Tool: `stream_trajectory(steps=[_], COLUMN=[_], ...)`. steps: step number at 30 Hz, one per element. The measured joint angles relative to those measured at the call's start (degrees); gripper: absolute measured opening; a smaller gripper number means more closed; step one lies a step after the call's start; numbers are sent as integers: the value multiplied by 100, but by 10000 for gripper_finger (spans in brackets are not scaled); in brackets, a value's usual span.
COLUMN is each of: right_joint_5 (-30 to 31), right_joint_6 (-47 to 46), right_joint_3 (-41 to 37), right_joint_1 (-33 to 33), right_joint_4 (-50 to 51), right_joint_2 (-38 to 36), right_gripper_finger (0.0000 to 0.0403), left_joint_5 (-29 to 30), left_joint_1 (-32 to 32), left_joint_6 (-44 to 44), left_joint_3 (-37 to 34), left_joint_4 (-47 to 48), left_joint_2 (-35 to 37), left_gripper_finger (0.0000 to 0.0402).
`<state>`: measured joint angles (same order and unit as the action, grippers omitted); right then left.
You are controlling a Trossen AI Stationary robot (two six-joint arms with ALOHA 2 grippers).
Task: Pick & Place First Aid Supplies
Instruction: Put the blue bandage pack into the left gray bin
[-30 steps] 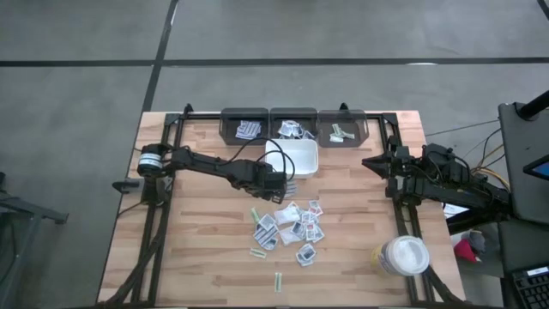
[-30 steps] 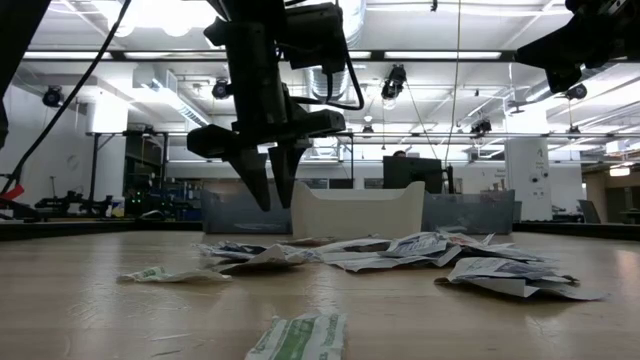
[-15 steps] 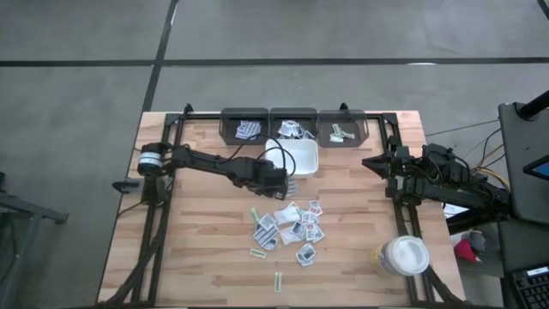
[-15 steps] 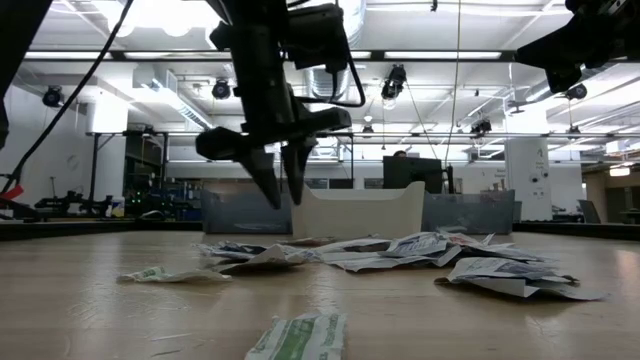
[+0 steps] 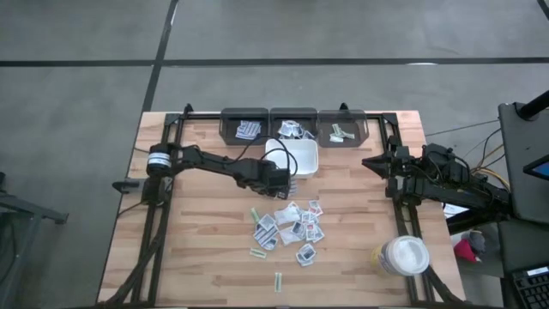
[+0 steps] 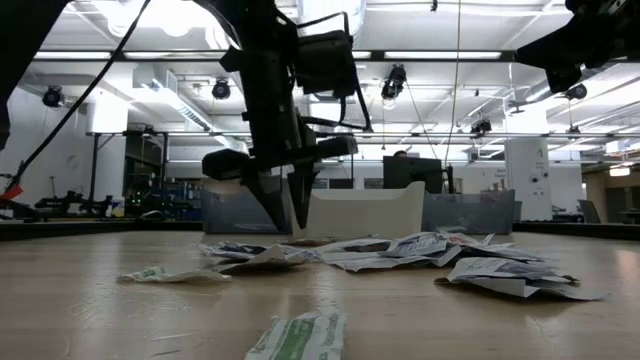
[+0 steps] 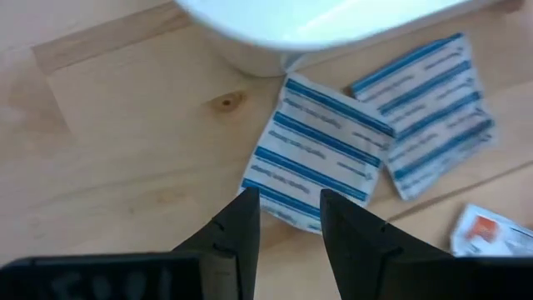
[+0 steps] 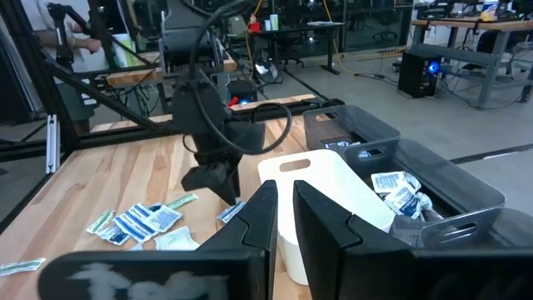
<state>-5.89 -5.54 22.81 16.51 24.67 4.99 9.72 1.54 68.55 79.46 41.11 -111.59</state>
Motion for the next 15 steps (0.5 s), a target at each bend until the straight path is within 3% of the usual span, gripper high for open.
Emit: stream_trajectory(steps=[15], right_joint_5=[0], right_joint_6=[0], right_joint_3=[0], right_joint_1=[0], right_joint_4=[1], right_joint_2=[1], right_gripper_finger=[38], left_joint_5=[140], left_joint_1=[17], left_joint_6=[4], left_joint_3=[8], left_joint_4=[196], left_joint_2=[-377], left_gripper_finger=[120])
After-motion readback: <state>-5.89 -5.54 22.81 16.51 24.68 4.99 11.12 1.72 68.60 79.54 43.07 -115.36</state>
